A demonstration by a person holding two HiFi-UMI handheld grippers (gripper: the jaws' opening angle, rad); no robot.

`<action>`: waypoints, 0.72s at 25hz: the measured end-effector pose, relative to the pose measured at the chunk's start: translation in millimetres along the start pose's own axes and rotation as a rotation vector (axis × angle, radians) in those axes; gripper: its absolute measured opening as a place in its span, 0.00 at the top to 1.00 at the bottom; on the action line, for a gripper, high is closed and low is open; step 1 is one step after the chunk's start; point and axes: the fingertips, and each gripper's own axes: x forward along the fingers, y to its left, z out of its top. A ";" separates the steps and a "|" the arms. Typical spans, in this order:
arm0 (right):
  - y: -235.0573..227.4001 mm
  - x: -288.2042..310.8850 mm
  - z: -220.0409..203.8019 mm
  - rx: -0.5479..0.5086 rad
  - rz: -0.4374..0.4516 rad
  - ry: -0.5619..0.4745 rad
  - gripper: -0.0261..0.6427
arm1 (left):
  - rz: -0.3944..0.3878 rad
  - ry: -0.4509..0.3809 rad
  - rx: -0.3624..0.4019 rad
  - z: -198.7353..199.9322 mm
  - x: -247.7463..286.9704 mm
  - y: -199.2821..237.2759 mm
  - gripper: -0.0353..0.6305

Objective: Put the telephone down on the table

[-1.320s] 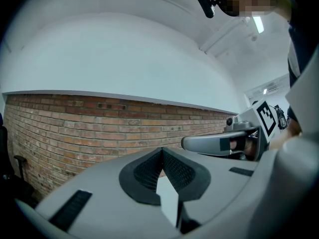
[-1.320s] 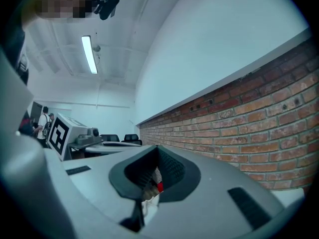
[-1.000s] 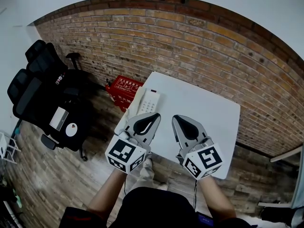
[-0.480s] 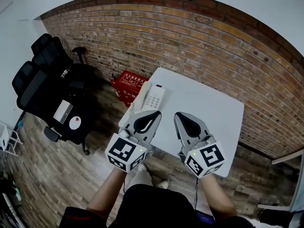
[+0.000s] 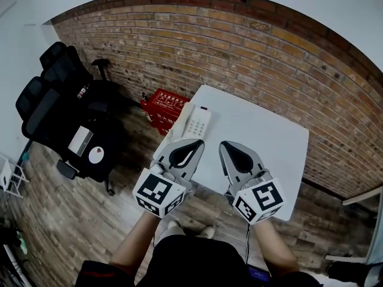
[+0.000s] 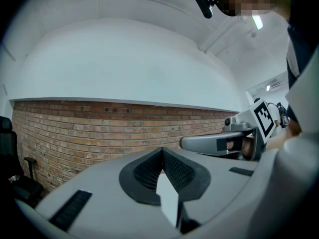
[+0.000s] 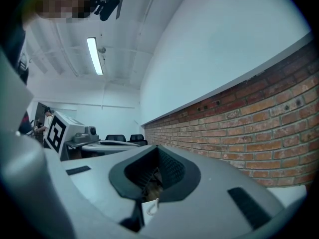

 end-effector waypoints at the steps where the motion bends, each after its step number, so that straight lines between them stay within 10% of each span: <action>1: 2.6 1.9 0.1 -0.001 0.000 0.001 0.94 | -0.003 0.000 0.001 0.6 -2.0 1.4 0.94; 18: 38.5 23.0 14.5 -0.031 -0.075 -0.030 0.94 | -0.077 -0.017 0.024 15.8 -31.1 28.4 0.93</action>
